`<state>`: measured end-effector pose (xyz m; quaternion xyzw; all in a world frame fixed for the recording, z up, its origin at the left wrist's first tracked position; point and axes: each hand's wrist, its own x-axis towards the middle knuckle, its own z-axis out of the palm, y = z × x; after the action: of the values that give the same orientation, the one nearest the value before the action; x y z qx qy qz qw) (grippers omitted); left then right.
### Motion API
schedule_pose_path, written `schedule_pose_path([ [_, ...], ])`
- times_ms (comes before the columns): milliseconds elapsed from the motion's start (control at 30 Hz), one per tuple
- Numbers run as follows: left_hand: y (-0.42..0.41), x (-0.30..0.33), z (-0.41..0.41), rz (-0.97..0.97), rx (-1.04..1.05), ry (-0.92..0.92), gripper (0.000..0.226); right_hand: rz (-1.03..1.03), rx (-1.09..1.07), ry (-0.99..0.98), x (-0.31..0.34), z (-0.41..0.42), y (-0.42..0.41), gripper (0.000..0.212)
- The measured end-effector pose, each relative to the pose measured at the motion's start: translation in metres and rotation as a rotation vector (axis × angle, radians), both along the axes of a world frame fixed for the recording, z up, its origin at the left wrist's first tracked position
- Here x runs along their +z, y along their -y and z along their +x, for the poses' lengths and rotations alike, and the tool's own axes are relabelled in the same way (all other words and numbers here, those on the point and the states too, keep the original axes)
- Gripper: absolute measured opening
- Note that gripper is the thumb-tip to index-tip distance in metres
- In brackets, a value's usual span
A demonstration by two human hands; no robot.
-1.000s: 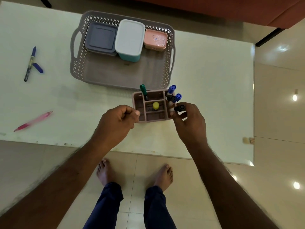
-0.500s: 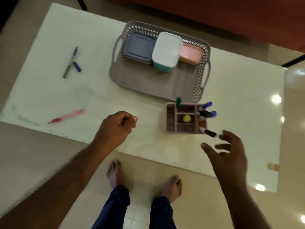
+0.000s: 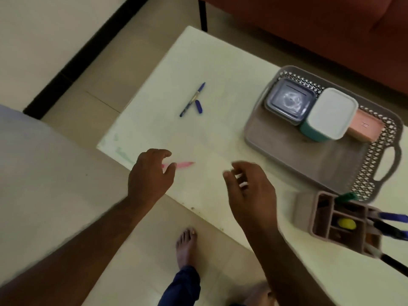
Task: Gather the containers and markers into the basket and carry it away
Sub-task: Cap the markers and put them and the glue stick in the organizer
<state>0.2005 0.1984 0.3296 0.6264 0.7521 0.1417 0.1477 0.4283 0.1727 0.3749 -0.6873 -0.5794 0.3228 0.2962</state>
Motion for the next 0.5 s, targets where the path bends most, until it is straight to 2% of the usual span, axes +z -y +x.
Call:
schedule_pose_path([
  [100,0.002,-0.013,-0.024,0.016,-0.096,-0.101,0.034,-0.038,0.137,0.067,-0.022,-0.037,-0.066,0.027],
  [233,-0.013,-0.025,-0.037,0.048,-0.094,-0.057,0.03,-0.041,0.244,0.207,-0.046,-0.066,-0.136,0.03],
  [400,-0.076,-0.025,-0.038,0.154,-0.094,-0.073,0.028,-0.047,0.414,0.465,-0.068,-0.086,-0.191,0.044],
  [500,-0.12,-0.024,-0.033,0.122,-0.159,-0.109,0.034,-0.07,0.446,0.545,-0.077,-0.094,-0.205,0.041],
])
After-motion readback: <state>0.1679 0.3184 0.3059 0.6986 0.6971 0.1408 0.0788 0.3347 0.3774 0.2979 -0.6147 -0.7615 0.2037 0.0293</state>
